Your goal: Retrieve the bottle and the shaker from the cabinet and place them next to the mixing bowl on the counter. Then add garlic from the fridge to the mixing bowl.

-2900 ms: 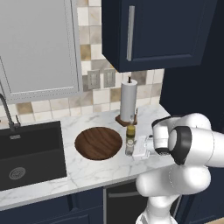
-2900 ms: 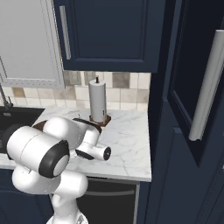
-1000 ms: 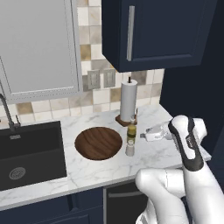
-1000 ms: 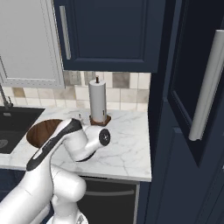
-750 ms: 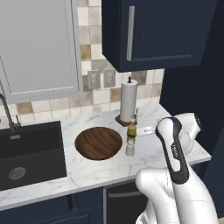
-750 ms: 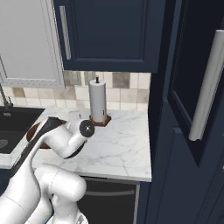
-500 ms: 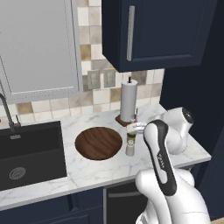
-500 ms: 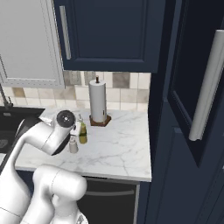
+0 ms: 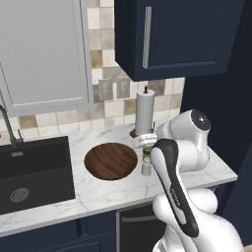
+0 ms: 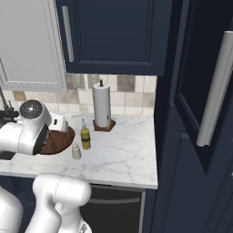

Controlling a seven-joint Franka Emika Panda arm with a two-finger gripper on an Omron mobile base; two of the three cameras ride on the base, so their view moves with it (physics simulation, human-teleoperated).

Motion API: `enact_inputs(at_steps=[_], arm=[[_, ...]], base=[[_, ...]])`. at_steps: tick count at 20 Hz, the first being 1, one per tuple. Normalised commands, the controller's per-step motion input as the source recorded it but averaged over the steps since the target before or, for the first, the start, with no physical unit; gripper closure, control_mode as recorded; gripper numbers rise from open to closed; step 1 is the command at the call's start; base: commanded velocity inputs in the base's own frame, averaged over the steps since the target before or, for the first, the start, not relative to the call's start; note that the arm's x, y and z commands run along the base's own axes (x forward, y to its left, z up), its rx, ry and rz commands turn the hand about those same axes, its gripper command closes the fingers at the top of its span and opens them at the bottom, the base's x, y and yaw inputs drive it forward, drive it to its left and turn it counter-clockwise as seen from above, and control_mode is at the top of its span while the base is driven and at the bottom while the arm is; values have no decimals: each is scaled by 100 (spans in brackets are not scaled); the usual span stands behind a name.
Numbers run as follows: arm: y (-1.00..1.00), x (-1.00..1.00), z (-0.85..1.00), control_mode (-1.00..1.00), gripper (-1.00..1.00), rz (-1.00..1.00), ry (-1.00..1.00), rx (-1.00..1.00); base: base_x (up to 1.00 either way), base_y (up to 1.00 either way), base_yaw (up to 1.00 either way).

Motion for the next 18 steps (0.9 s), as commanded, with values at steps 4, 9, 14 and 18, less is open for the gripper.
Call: enact_inputs(at_steps=[4, 9, 14, 18], arm=[[47, -98, 58, -100, -100, 0, -29, -15], [30, -85, 55, -100, -100, 0, -23, -12], [1, -58, 23, -100, -100, -2, -11, -1], [-6, -33, 46, -100, -100, -8, -12, 1]], base=[[0, 0, 0], [0, 0, 0], [0, 0, 0], [0, 0, 0]])
